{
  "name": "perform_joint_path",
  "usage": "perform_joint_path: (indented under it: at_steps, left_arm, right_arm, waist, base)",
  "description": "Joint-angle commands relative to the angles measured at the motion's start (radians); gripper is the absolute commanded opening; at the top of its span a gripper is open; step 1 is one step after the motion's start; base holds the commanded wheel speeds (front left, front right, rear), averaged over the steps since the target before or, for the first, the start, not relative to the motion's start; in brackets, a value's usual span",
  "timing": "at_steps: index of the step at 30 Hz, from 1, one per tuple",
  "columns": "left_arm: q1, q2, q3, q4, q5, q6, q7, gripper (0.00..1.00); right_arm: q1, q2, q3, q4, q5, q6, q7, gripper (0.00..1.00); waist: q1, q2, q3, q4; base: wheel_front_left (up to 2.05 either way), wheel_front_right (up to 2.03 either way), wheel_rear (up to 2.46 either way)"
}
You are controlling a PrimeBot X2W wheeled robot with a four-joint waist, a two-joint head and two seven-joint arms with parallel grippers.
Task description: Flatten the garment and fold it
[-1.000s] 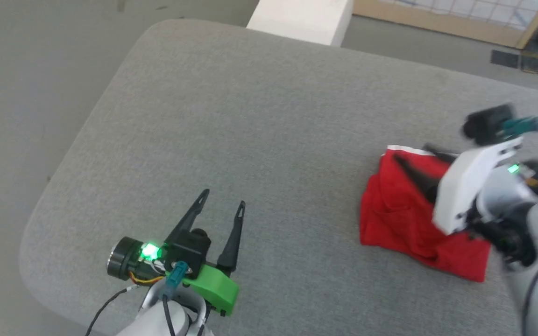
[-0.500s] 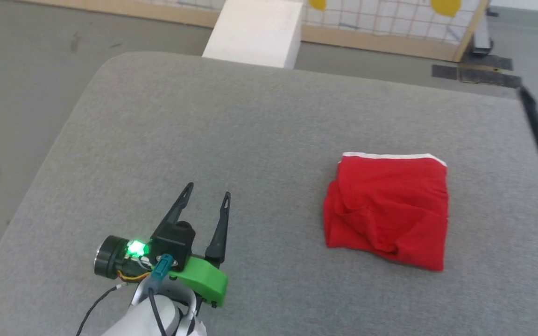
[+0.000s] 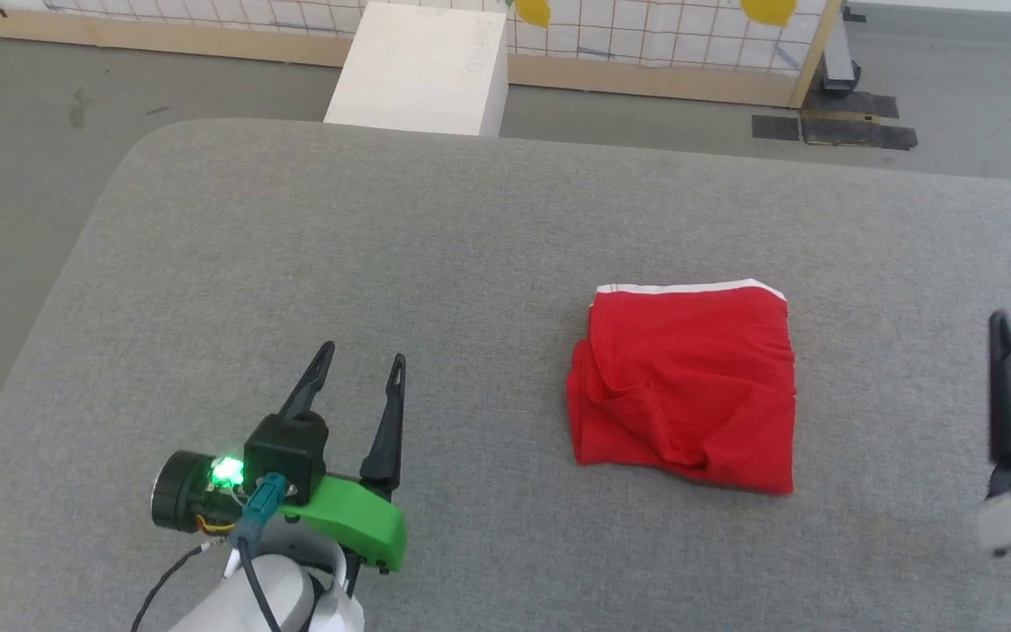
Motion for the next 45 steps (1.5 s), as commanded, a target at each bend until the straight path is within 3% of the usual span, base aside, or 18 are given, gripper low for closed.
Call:
perform_joint_path:
  at_steps: [1, 5, 11, 18, 30, 41, 42, 43, 45]
  left_arm:
    - [0.018, 0.007, 0.007, -0.004, -0.013, 0.005, -0.007, 1.0]
    - [0.026, 0.007, 0.016, -0.012, -0.023, 0.005, -0.008, 1.0]
    - [0.026, 0.004, 0.021, -0.021, -0.029, -0.003, -0.009, 1.0]
    - [0.009, 0.001, 0.009, -0.033, -0.014, -0.011, -0.009, 1.0]
    - [-0.031, -0.012, -0.005, -0.036, 0.004, -0.031, -0.01, 1.0]
    - [-0.049, -0.04, -0.008, -0.017, 0.017, -0.041, -0.011, 1.0]
    - [-0.049, -0.041, -0.008, -0.015, 0.017, -0.042, -0.011, 1.0]
    - [-0.049, -0.043, -0.008, -0.013, 0.018, -0.043, -0.011, 1.0]
    - [-0.05, -0.046, -0.009, -0.007, 0.018, -0.046, -0.011, 1.0]
  right_arm:
    - [0.022, 0.021, -0.002, -0.014, -0.016, 0.003, -0.006, 1.0]
    - [0.056, 0.067, 0.001, -0.029, -0.037, 0.003, -0.004, 1.0]
    - [0.08, 0.074, 0.028, -0.022, -0.046, 0.003, 0.031, 1.0]
    - [0.025, 0.024, 0.085, 0.039, 0.027, 0.003, 0.221, 1.0]
    - [-0.201, 0.003, 0.136, 0.224, 0.243, 0.003, 0.569, 1.0]
    - [-0.272, 0.012, 0.201, 0.331, 0.285, 0.003, 0.683, 1.0]
    - [-0.276, 0.012, 0.209, 0.342, 0.284, 0.003, 0.687, 0.4]
    - [-0.279, 0.009, 0.217, 0.348, 0.281, 0.003, 0.687, 0.0]
    - [-0.282, 0.002, 0.228, 0.358, 0.278, 0.003, 0.677, 0.0]
  waist:
    - [0.0, 0.0, 0.002, -0.005]
    - [0.0, 0.0, 0.008, -0.011]
    - [0.0, 0.0, 0.027, -0.004]
    - [0.0, 0.0, 0.081, 0.018]
    - [0.0, 0.0, 0.185, 0.086]
    - [0.0, 0.0, 0.212, 0.123]
    - [0.0, 0.0, 0.213, 0.125]
    - [0.0, 0.0, 0.213, 0.126]
    - [0.0, 0.0, 0.209, 0.129]
  base:
    - [0.0, 0.0, 0.0]
    - [0.0, 0.0, 0.0]
    - [0.0, 0.0, 0.0]
    - [0.0, 0.0, 0.0]
    - [0.0, 0.0, 0.0]
    - [0.0, 0.0, 0.0]
    - [0.0, 0.0, 0.0]
    - [0.0, 0.0, 0.0]
    - [0.0, 0.0, 0.0]
